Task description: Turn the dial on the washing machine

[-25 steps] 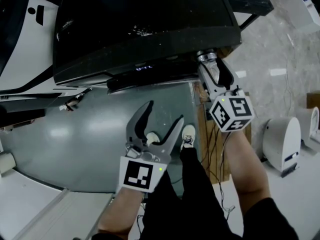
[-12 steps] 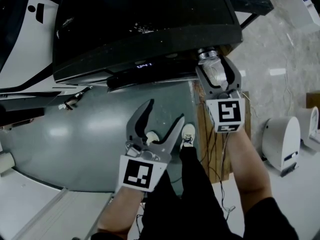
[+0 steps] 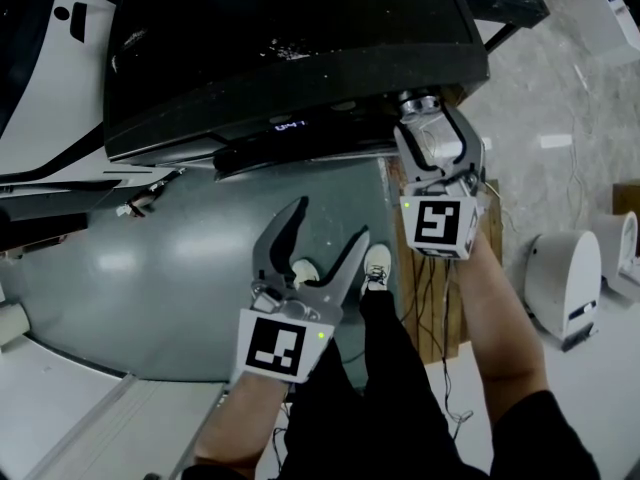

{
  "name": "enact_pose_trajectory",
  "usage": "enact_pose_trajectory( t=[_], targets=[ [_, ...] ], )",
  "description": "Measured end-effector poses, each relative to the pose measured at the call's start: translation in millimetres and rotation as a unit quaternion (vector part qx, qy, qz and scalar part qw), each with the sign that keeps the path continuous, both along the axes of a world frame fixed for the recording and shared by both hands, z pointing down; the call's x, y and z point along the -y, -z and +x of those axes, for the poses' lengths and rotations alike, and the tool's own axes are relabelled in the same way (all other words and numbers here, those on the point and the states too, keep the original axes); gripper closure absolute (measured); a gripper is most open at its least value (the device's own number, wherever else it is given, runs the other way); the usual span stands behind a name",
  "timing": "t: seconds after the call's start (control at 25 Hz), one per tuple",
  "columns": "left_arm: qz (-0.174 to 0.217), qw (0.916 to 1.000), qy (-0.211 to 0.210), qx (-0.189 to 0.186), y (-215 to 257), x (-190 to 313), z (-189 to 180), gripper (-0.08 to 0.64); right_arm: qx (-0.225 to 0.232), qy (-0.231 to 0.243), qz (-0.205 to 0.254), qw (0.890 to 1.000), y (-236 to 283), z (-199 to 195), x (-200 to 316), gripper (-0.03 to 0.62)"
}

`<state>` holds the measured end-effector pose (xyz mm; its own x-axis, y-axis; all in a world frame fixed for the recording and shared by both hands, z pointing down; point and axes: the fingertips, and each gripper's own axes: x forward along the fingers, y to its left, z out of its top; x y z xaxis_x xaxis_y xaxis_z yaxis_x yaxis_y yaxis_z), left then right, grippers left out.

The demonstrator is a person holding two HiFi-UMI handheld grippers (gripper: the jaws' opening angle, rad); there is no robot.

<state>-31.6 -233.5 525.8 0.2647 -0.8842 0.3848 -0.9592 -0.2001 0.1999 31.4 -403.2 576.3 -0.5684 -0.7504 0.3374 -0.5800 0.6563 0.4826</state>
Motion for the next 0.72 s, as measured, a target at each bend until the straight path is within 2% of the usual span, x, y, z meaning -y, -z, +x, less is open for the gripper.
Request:
enact_pose_trajectory(
  t=[0.12,0.2,0.28,0.36,0.44,0.56,0.64,0.72],
  targets=[
    [0.001,1.0000,0.001,-0.002,0,-1,-1,0.261,-0.005,-0.001,0.013,1.000,1,-2,-1,0.328],
    [0.002,1.0000,0.002,-0.003,0,-2,-1,0.261,0.004,-0.006,0.006,1.000,1,-1,0,0.330],
    [0.002,1.0000,0.002,-0.004,0,-2,0,0.261,0.024,-0.013,-0.013,1.000,1,-1,0,0.330],
    [0.003,1.0000,0.001,-0.006,-1,-2,1,0.261,0.064,-0.019,-0.042,0.997,3,-1,1,0.330],
    [0.003,1.0000,0.002,-0.009,-2,-3,1,0.261,0.128,-0.025,-0.083,0.988,5,0,4,0.330],
    [0.002,0.9999,0.001,-0.011,-3,-5,2,0.261,0.227,-0.043,-0.157,0.960,3,6,9,0.328],
    [0.000,0.9999,0.000,-0.012,-5,-5,3,0.261,0.250,-0.047,-0.170,0.952,3,8,10,0.325],
    [-0.001,0.9999,-0.001,-0.013,-5,-6,4,0.261,0.247,-0.043,-0.163,0.954,4,7,9,0.319]
  ],
)
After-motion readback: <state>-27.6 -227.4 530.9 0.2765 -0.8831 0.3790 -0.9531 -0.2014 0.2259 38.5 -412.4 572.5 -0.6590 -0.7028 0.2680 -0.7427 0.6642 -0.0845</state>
